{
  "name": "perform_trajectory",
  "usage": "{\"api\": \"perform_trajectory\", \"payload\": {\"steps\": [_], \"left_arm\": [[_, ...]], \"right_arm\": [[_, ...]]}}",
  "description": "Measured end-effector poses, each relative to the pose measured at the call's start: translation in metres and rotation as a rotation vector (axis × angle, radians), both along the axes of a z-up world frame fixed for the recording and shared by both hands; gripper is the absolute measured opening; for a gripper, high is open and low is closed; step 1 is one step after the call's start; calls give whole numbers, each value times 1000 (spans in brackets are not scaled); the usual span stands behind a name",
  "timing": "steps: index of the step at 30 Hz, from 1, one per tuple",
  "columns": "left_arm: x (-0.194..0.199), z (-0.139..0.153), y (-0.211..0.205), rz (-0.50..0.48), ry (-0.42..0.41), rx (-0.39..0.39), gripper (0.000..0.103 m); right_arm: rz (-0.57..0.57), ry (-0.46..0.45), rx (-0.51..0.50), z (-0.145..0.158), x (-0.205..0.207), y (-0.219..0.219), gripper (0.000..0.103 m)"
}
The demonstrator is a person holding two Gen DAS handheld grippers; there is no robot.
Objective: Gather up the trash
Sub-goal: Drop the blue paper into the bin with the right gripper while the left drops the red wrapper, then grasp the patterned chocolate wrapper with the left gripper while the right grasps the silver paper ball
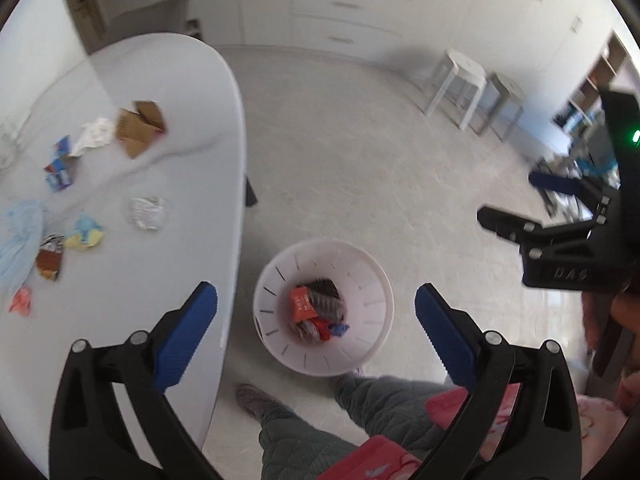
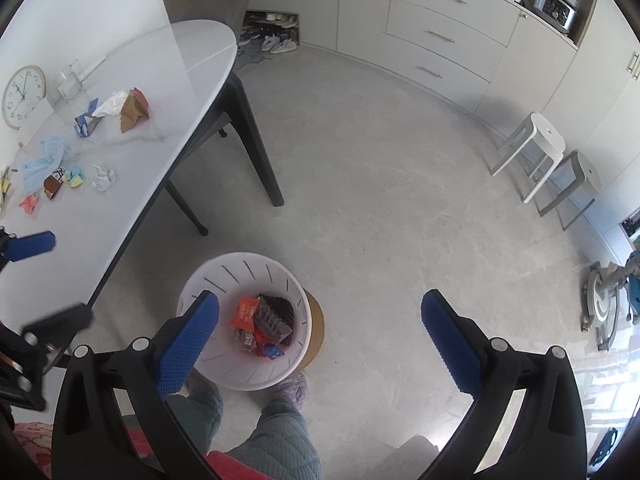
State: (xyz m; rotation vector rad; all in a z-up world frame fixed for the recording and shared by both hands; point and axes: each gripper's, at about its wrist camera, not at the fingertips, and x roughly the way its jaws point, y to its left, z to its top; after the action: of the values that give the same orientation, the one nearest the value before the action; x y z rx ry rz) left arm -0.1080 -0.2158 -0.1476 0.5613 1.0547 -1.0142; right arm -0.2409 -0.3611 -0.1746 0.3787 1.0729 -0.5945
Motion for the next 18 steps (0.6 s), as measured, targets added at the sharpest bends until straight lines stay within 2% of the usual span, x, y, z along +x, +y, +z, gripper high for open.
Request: {"api": "perform_trajectory", "payload": {"steps": [4, 11, 18], "left_arm": [[11, 22, 14, 112, -26, -34, 95], [34, 30, 52, 279, -80, 22, 95], [72, 27, 106, 439, -69, 51, 95]], "right_arm": [[56, -39, 26, 2, 13, -5, 100], [182, -87, 87, 8, 56, 9, 100], [324, -99, 99, 17, 115, 42, 100]]}}
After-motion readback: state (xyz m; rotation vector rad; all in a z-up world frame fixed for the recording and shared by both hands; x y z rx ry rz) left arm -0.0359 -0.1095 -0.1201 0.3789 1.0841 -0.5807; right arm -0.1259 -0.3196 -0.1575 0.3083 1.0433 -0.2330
